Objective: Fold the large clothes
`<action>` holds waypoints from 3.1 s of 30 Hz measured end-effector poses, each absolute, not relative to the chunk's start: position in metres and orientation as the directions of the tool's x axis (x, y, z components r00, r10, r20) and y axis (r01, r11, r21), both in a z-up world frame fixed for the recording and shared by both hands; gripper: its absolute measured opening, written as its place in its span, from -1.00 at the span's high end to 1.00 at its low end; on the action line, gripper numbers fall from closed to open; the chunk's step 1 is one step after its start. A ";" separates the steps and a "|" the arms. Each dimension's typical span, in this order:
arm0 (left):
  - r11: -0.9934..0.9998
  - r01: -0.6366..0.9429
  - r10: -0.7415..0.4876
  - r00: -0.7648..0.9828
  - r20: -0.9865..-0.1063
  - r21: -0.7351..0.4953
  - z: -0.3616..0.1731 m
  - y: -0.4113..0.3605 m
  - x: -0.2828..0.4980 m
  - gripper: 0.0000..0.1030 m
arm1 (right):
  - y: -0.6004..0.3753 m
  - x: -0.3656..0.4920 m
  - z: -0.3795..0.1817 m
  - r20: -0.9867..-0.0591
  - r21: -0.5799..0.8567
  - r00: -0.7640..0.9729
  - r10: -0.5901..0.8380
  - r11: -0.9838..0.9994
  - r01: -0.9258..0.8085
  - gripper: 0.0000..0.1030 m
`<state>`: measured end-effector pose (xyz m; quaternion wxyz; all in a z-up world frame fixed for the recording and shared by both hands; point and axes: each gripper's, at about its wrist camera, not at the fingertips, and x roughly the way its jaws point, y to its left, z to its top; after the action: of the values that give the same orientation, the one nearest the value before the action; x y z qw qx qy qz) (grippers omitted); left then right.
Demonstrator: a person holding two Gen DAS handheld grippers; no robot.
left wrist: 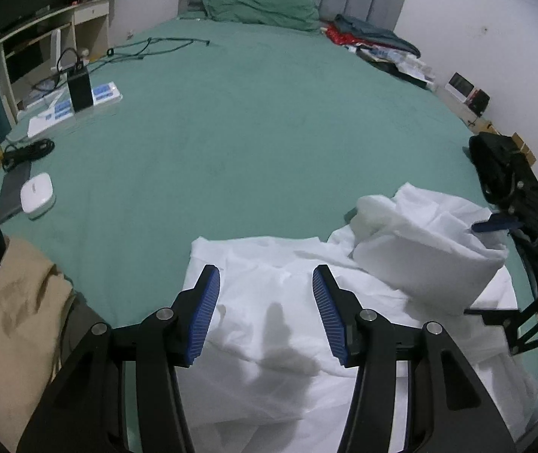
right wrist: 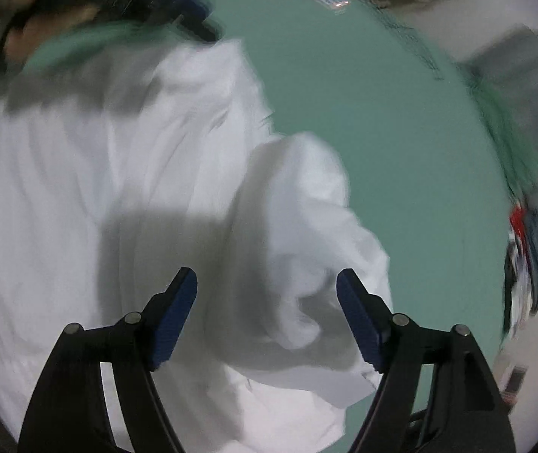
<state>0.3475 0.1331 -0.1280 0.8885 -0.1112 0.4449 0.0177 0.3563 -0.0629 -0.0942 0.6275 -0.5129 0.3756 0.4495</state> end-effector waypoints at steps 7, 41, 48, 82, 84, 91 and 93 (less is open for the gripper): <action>0.973 -0.096 -0.103 0.631 -0.769 -0.210 -0.112 0.125 0.335 -0.05 | -0.066 0.286 -0.123 -0.769 -0.608 0.604 0.212 0.054 -0.792 0.86; 0.976 0.056 -0.208 0.529 -0.823 -0.211 -0.144 0.055 0.321 -0.05 | -0.152 0.315 -0.045 -0.556 -0.251 0.781 0.284 0.839 -0.483 -0.32; 0.981 0.008 -0.157 0.607 -0.779 -0.192 -0.126 0.070 0.330 -0.05 | -0.158 0.404 -0.073 -0.767 -0.063 0.550 0.331 0.814 -0.578 -0.32; 0.945 -0.030 -0.244 0.598 -0.764 -0.326 -0.080 -0.043 0.268 -0.15 | -0.229 0.279 -0.134 -0.840 0.205 0.412 0.352 0.910 -0.360 -0.33; 0.950 -0.032 -0.235 0.583 -0.777 -0.311 -0.081 -0.054 0.275 -0.27 | -0.228 0.277 -0.132 -0.835 0.219 0.409 0.367 0.905 -0.365 -0.33; 0.965 -0.190 -0.067 0.486 -0.871 -0.180 -0.119 -0.056 0.290 -0.27 | -0.232 0.275 -0.136 -0.829 0.243 0.395 0.395 0.892 -0.382 -0.33; 0.959 -0.219 -0.059 0.460 -0.886 -0.178 -0.128 -0.047 0.285 -0.27 | -0.236 0.274 -0.135 -0.824 0.260 0.388 0.412 0.885 -0.387 -0.33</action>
<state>0.2846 -0.0467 -0.1285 0.8437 -0.1345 0.5176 0.0476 0.2740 -0.2360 -0.1352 0.8331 0.0127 0.4983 0.2398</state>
